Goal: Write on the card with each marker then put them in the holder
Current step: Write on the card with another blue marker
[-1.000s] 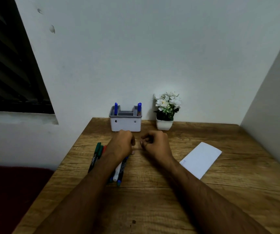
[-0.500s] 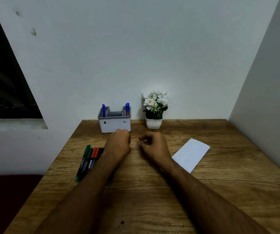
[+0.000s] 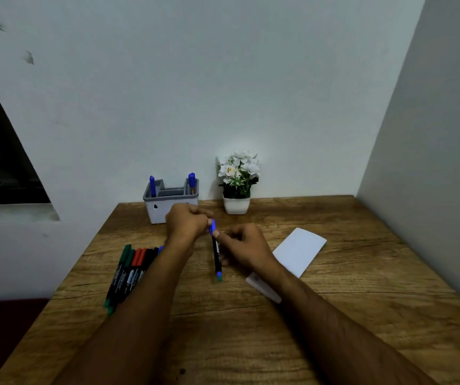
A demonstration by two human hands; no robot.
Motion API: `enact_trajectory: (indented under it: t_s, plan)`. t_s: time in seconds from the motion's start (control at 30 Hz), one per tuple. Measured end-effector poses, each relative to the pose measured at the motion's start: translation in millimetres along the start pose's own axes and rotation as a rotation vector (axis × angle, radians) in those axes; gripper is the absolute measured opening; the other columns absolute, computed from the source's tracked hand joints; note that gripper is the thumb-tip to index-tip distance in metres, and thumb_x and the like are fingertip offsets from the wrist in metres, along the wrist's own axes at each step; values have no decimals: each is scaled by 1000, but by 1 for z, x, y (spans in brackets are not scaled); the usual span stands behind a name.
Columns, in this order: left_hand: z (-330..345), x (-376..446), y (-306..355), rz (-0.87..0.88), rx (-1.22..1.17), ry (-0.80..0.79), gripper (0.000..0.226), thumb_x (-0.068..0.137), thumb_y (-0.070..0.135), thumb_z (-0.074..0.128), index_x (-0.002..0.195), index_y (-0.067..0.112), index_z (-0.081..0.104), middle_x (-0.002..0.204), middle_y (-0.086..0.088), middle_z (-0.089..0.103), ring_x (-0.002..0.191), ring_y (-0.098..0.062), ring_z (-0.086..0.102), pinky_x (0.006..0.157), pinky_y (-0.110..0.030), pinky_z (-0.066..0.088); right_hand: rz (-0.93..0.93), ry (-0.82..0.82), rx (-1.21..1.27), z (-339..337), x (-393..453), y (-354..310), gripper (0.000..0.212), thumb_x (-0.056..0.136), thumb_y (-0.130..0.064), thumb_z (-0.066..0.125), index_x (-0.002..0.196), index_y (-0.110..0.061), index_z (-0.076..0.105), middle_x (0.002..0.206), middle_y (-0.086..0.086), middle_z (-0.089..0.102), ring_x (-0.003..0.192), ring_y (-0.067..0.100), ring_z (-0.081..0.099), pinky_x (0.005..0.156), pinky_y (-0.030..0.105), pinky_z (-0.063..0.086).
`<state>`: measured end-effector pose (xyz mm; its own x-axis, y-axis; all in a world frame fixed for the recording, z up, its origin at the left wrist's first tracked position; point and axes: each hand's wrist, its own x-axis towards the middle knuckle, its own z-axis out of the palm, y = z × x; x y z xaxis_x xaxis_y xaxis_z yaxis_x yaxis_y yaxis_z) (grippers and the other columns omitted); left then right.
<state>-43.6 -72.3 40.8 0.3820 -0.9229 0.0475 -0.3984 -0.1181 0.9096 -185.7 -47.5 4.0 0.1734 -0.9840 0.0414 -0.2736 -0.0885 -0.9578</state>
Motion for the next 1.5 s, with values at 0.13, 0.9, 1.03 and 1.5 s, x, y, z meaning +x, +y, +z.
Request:
enact_trajectory:
  t_s: [0.13, 0.9, 1.03, 1.5]
  plan:
    - [9, -8, 8, -73, -180, 59, 23, 79, -3, 74, 79, 19, 76, 85, 3, 71, 78, -7, 64, 68, -20, 54, 11, -29, 3, -8, -3, -6, 22, 97, -15, 71, 84, 2, 75, 64, 8, 70, 42, 10, 64, 42, 18, 48]
    - [22, 3, -8, -111, -278, -3, 21, 80, 13, 77, 100, 13, 72, 100, -4, 72, 80, -12, 68, 70, -27, 57, 178, 31, 229, -71, -25, 11, 27, 102, -19, 64, 91, 1, 78, 71, 8, 74, 61, 13, 65, 57, 23, 53]
    - [49, -14, -25, 302, 274, -71, 29, 75, 28, 83, 99, 16, 75, 96, 2, 74, 79, -5, 61, 71, -21, 49, 58, 101, 225, -72, -27, 11, 12, 96, -19, 73, 104, -11, 78, 88, 13, 80, 74, 15, 73, 65, 25, 57]
    - [66, -52, -27, 857, 482, -340, 20, 89, 20, 62, 106, 24, 72, 99, 8, 72, 85, -6, 62, 76, -33, 55, -50, 261, 472, -89, -32, 29, 13, 97, -3, 68, 110, 0, 69, 94, 18, 79, 75, 25, 74, 58, 31, 58]
